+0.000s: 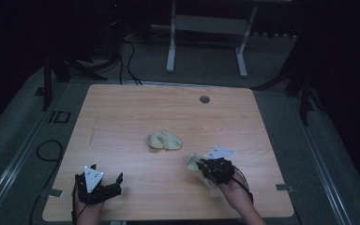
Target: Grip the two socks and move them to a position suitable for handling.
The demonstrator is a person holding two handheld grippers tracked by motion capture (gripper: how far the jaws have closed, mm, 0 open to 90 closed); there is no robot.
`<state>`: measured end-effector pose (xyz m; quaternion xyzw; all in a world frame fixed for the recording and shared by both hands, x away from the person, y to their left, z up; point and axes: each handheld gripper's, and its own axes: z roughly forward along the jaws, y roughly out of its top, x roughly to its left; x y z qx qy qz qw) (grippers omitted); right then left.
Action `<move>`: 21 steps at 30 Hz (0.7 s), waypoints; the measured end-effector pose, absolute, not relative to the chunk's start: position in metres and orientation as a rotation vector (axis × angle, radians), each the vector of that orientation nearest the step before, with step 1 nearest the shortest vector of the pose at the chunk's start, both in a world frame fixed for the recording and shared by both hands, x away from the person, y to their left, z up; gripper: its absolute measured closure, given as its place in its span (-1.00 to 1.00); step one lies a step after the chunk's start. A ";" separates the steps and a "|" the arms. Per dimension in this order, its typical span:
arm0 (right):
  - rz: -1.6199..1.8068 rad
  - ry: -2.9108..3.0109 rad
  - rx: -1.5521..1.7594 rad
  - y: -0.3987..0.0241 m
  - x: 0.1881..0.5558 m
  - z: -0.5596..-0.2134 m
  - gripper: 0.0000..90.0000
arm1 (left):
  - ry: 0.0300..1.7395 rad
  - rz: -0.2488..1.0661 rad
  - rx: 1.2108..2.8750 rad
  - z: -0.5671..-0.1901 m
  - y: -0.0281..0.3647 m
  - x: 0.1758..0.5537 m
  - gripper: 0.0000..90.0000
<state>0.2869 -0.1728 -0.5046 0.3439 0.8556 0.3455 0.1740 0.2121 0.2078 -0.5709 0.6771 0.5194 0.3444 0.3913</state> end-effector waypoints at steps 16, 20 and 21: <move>0.875 2.579 0.892 -0.143 0.280 -0.555 0.69 | 1.298 0.822 1.714 -0.568 0.203 0.209 -0.97; 0.895 2.578 0.877 -0.141 0.276 -0.557 0.38 | 1.261 0.808 1.711 -0.561 0.198 0.207 -0.97; 0.892 2.569 0.875 -0.140 0.275 -0.558 0.34 | 1.249 0.808 1.716 -0.560 0.195 0.207 -0.97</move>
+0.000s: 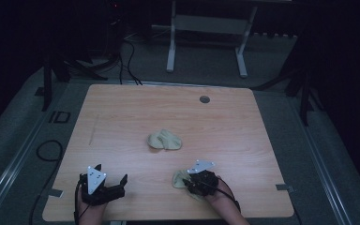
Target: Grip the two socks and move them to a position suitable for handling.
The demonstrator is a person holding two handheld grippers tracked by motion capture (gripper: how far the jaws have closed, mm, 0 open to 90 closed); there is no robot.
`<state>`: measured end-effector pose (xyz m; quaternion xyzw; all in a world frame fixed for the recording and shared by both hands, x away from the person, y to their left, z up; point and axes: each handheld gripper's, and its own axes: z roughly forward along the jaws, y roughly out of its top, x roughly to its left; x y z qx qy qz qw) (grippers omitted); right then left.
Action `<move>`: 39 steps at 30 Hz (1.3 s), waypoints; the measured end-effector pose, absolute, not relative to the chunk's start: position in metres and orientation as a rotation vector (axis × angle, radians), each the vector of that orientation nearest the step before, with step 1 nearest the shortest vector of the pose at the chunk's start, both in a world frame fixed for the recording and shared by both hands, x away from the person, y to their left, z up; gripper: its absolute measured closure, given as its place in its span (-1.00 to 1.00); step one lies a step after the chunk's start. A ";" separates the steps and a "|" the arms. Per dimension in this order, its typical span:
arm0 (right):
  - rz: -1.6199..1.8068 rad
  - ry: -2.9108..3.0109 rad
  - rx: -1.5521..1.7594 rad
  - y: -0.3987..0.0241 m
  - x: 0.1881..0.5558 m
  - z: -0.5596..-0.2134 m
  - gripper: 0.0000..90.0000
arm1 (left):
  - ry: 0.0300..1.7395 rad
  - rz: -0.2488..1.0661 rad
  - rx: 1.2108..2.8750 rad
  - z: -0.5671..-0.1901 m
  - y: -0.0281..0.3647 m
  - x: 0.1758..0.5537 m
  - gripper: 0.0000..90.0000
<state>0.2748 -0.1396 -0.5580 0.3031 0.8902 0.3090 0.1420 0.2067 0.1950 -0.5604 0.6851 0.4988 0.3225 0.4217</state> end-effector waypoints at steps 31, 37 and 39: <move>0.970 2.572 0.913 -0.149 0.242 -0.539 0.34 | 0.686 0.468 2.110 -0.557 0.065 0.239 0.37; 0.940 2.621 0.895 -0.144 0.237 -0.548 0.29 | 0.677 0.427 2.232 -0.567 0.043 0.252 0.89; 0.923 2.640 0.883 -0.143 0.235 -0.551 0.29 | 0.692 0.441 2.255 -0.571 0.040 0.255 0.97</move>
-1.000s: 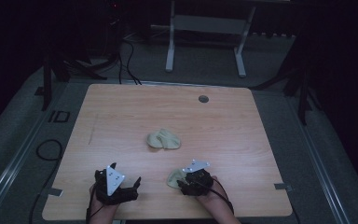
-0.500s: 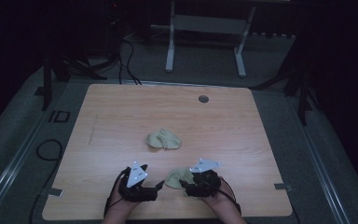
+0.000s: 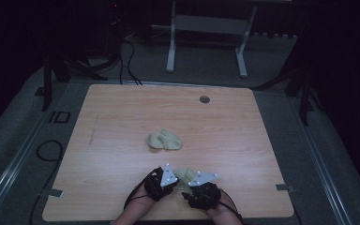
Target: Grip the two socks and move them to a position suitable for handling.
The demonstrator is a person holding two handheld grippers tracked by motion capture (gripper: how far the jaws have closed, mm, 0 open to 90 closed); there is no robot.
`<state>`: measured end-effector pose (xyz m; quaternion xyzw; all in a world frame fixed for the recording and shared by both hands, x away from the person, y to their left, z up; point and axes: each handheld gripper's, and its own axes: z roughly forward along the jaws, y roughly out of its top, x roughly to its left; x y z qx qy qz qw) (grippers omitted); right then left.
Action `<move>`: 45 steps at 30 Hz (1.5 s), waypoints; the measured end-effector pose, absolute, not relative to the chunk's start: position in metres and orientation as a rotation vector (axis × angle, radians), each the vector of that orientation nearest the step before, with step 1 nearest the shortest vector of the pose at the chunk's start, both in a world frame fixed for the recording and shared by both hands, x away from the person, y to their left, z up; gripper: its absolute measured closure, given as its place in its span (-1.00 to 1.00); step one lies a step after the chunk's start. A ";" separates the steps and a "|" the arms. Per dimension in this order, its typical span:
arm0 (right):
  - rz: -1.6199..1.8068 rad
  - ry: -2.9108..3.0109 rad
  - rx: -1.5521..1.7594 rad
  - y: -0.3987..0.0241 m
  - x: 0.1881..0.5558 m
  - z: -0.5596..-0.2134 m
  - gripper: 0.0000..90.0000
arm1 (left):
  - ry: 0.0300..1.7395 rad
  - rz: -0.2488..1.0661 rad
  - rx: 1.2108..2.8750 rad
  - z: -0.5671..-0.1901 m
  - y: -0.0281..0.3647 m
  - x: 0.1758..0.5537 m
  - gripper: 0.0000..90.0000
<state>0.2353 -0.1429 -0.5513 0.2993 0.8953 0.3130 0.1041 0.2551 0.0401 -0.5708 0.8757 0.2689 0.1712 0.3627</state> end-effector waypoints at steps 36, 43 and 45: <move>1.004 2.433 1.129 -0.232 0.248 -0.520 0.84 | 0.652 0.374 2.227 -0.574 0.051 0.263 0.99; 0.979 2.405 1.143 -0.240 0.254 -0.517 0.82 | 0.659 0.377 2.224 -0.574 0.051 0.263 0.99; 0.963 2.418 1.115 -0.234 0.256 -0.519 0.93 | 0.659 0.374 2.224 -0.574 0.051 0.263 0.99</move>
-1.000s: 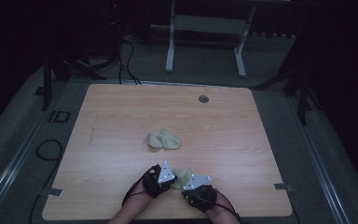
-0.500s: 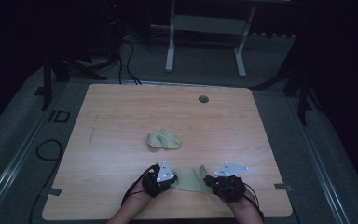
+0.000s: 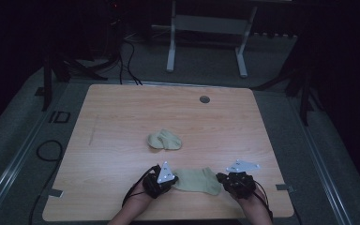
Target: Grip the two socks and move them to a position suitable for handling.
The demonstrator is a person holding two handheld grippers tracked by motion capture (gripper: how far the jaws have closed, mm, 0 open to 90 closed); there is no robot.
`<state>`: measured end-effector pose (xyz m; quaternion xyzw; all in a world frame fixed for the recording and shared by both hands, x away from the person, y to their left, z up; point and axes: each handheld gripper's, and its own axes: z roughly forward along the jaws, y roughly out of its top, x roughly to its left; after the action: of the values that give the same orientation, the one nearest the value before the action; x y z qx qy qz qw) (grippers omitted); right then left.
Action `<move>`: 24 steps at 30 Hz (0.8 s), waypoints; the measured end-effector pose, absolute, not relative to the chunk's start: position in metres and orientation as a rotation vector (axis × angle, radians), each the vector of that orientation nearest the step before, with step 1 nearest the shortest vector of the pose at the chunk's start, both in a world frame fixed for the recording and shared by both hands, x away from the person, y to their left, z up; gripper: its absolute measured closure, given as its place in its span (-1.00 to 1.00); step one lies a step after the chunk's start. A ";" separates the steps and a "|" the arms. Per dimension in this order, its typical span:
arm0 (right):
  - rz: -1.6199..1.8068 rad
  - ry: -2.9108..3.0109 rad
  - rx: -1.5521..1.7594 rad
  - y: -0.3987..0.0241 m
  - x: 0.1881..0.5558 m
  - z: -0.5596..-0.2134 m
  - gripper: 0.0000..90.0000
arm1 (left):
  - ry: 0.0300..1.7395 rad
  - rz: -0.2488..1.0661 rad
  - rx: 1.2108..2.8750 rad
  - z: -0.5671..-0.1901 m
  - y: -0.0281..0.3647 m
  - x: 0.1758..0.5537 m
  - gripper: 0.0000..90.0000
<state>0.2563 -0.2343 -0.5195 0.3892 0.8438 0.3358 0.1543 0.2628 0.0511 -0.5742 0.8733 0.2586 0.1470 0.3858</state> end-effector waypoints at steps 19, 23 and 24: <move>0.828 2.457 1.122 -0.221 0.291 -0.552 1.00 | 0.671 0.354 2.216 -0.574 0.052 0.262 0.98; 0.844 2.446 1.142 -0.227 0.291 -0.552 1.00 | 0.666 0.346 2.210 -0.575 0.050 0.263 0.98; 0.846 2.448 1.141 -0.227 0.291 -0.552 1.00 | 0.666 0.348 2.209 -0.575 0.050 0.263 0.98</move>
<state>0.2910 -0.2270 -0.5524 0.3983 0.8545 0.2952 0.1553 0.2629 0.0495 -0.5750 0.8705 0.2623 0.1369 0.3934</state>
